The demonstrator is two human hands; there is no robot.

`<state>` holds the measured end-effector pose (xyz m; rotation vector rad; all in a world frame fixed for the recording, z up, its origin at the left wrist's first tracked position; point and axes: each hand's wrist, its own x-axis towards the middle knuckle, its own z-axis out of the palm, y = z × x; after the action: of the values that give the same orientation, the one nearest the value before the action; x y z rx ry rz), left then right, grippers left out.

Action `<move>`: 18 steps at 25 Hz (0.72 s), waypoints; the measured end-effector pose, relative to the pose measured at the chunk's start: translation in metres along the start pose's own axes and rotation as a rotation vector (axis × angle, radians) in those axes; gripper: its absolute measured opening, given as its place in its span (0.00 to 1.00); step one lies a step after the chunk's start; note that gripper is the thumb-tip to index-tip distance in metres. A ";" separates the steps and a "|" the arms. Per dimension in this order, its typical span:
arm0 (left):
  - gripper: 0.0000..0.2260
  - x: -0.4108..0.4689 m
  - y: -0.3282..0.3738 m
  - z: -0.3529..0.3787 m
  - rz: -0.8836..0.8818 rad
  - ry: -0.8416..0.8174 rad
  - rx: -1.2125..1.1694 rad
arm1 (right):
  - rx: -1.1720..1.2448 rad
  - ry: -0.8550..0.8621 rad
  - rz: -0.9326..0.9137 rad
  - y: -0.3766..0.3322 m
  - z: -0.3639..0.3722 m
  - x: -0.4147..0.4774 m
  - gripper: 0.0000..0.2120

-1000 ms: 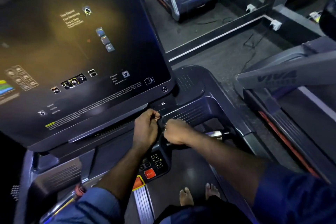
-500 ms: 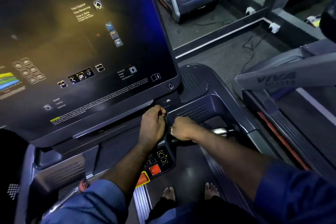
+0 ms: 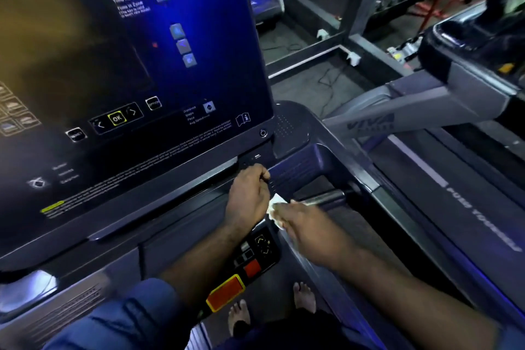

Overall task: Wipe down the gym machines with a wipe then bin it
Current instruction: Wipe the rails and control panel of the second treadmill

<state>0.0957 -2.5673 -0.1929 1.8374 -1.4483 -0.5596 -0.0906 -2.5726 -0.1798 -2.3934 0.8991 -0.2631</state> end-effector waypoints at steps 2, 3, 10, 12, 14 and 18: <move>0.12 0.001 0.001 0.000 0.040 -0.073 -0.024 | -0.174 0.052 -0.071 0.012 0.018 -0.029 0.21; 0.11 0.001 0.001 0.000 0.040 -0.101 -0.025 | -0.223 0.100 -0.073 0.019 0.023 -0.036 0.22; 0.11 -0.005 0.017 -0.006 0.148 -0.218 0.143 | -0.084 0.402 0.166 -0.017 0.063 -0.027 0.17; 0.08 -0.008 0.021 -0.008 0.176 -0.239 0.195 | -0.082 0.401 0.091 -0.009 0.060 -0.029 0.19; 0.07 -0.011 0.025 -0.008 0.205 -0.310 0.291 | -0.024 0.513 0.287 0.011 0.042 -0.029 0.22; 0.16 -0.010 0.026 0.002 0.309 -0.517 0.519 | 0.030 0.442 0.238 0.019 0.045 -0.028 0.23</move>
<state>0.0746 -2.5616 -0.1752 1.8620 -2.3570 -0.5614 -0.1059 -2.5463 -0.2279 -2.2079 1.3528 -0.7241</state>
